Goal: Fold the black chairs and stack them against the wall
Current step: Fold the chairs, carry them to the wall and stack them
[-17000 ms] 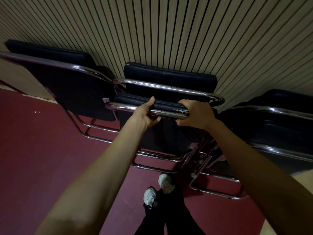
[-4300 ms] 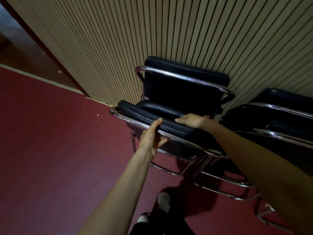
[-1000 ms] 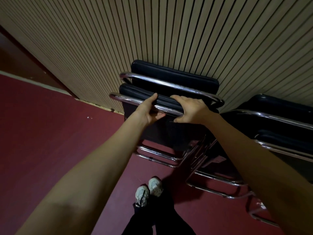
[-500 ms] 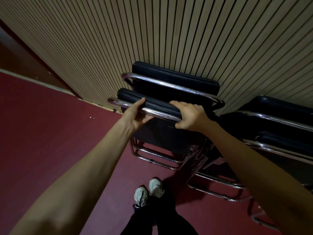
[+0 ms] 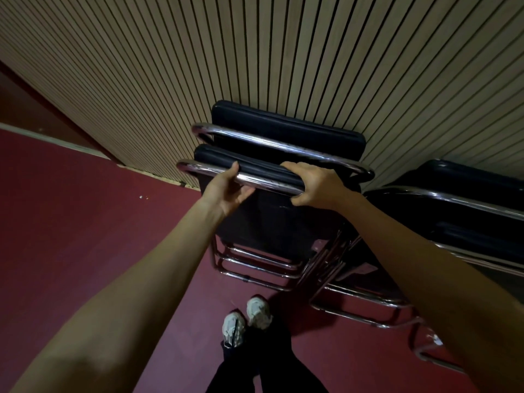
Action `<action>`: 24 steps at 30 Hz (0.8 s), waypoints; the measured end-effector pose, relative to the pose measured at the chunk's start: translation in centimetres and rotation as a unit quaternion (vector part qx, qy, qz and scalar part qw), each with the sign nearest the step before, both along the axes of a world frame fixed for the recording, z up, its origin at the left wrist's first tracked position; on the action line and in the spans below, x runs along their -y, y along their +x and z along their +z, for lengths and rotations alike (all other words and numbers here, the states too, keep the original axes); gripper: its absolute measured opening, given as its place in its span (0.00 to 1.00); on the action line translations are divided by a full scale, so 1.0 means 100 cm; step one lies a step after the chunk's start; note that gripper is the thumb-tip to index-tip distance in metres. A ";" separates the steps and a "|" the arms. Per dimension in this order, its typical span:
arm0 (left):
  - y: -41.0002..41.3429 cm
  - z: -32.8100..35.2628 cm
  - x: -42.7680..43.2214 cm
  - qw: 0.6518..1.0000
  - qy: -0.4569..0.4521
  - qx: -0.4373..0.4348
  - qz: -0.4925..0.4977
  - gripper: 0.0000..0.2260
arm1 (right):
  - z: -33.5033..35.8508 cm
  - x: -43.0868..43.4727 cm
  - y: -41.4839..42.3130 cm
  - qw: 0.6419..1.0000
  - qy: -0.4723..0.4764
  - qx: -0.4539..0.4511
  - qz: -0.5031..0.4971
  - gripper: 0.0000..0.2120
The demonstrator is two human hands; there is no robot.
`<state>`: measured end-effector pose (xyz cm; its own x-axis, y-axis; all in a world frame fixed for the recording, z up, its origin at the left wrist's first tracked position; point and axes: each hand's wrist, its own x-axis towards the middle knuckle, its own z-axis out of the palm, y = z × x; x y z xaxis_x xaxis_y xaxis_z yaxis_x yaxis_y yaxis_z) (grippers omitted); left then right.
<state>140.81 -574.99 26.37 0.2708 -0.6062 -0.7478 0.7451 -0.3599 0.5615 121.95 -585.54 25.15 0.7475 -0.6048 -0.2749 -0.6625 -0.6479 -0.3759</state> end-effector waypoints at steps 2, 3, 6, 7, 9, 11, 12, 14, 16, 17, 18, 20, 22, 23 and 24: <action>0.002 0.000 0.004 1.000 0.002 0.000 0.006 0.07 | -0.002 0.001 0.001 1.000 -0.020 0.012 -0.006 0.40; 0.003 0.000 0.005 1.000 0.006 0.000 0.012 0.07 | -0.003 0.002 0.002 1.000 -0.026 0.014 -0.008 0.40; -0.001 0.002 0.003 1.000 0.010 0.009 0.019 0.06 | -0.003 0.000 0.002 0.999 -0.035 0.007 0.000 0.39; -0.003 0.003 0.001 1.000 0.013 0.012 0.022 0.06 | -0.002 -0.001 0.002 0.999 -0.035 -0.002 0.008 0.40; -0.007 0.004 -0.002 0.999 0.013 0.005 0.036 0.05 | 0.005 -0.002 0.003 0.999 -0.017 -0.039 0.025 0.45; -0.008 0.008 -0.006 0.999 0.022 0.006 0.030 0.07 | 0.015 -0.004 0.006 0.996 0.017 -0.085 0.036 0.52; -0.008 0.012 -0.009 0.999 0.025 0.006 0.027 0.08 | 0.020 -0.005 0.008 0.994 0.033 -0.102 0.037 0.55; -0.005 0.019 -0.015 1.000 0.018 0.005 0.024 0.08 | 0.028 -0.010 0.013 0.992 0.054 -0.112 0.033 0.57; 0.000 0.027 -0.028 1.000 0.005 0.001 0.023 0.07 | 0.034 -0.020 0.020 0.993 0.046 -0.103 0.031 0.55; 0.003 0.031 -0.036 1.000 -0.004 -0.003 0.031 0.07 | 0.038 -0.026 0.024 0.994 0.029 -0.101 0.032 0.52; 0.005 0.033 -0.047 0.999 -0.009 -0.001 0.035 0.11 | 0.041 -0.035 0.029 0.995 0.010 -0.099 0.032 0.48; 0.012 0.037 -0.074 0.998 -0.015 0.006 0.057 0.16 | 0.051 -0.057 0.042 0.997 -0.010 -0.068 0.029 0.42; 0.021 0.041 -0.112 0.997 -0.017 0.006 0.081 0.09 | 0.064 -0.090 0.062 0.999 -0.011 -0.003 0.046 0.36; 0.025 0.042 -0.134 0.995 -0.011 0.012 0.102 0.07 | 0.070 -0.110 0.075 0.997 -0.012 0.025 0.066 0.33; 0.030 0.041 -0.160 0.992 -0.004 0.025 0.126 0.08 | 0.076 -0.132 0.088 0.995 -0.009 0.043 0.091 0.31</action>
